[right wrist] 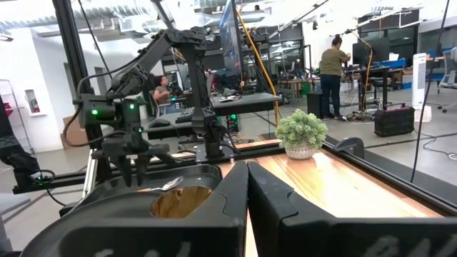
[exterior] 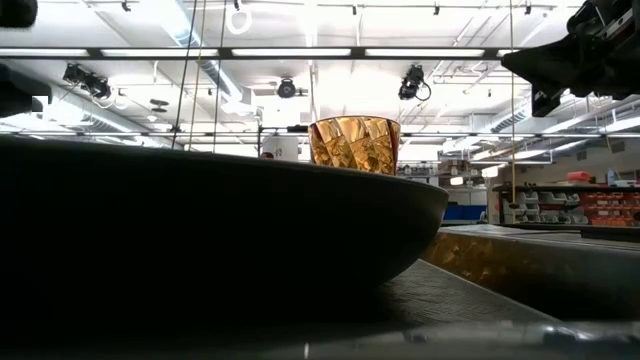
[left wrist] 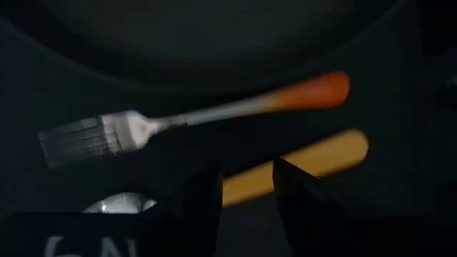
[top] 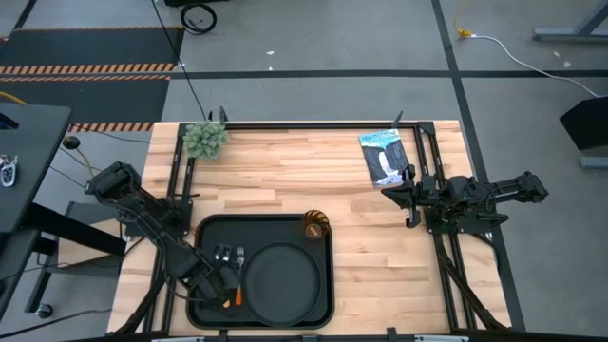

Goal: Pick and place plate/cup/fork/spoon on tray
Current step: Adjust the utensils on the black tray

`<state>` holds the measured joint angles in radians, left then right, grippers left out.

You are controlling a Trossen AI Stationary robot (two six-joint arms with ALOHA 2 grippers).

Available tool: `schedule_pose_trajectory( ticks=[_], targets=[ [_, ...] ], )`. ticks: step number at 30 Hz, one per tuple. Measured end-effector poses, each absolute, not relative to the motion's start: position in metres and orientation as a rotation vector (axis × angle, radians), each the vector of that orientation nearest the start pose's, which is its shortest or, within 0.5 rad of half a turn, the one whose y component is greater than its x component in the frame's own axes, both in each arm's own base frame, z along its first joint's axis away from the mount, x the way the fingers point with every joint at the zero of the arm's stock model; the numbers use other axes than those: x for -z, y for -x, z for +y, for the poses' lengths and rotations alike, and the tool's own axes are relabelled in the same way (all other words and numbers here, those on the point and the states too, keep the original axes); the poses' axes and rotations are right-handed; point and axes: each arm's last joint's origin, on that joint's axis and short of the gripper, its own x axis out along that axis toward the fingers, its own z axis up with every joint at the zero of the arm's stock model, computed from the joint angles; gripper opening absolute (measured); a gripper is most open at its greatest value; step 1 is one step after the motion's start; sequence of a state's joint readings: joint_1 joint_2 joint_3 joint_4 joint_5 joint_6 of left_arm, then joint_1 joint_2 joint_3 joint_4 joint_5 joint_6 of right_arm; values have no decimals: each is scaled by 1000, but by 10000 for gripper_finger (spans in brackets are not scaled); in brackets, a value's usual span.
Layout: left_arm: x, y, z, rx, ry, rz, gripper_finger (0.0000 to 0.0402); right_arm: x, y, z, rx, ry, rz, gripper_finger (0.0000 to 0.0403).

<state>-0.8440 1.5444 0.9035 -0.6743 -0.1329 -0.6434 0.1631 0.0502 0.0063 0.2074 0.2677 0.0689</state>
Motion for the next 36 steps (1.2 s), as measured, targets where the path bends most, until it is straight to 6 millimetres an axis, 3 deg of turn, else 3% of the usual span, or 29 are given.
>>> schedule_pose_trajectory(
  ticks=[16, 25, 36],
  targets=[
    [-158, -188, -202, 43, -321, 1121, 133, -182, -98, 8, 99, -104, -164, 16],
    [-142, -192, -185, -6, -291, 1131, 133, -182, -98, 8, 98, -104, -164, 16],
    [-144, -192, -184, 43, -229, 1162, 133, -182, -98, 8, 98, -104, -164, 16]
  ],
)
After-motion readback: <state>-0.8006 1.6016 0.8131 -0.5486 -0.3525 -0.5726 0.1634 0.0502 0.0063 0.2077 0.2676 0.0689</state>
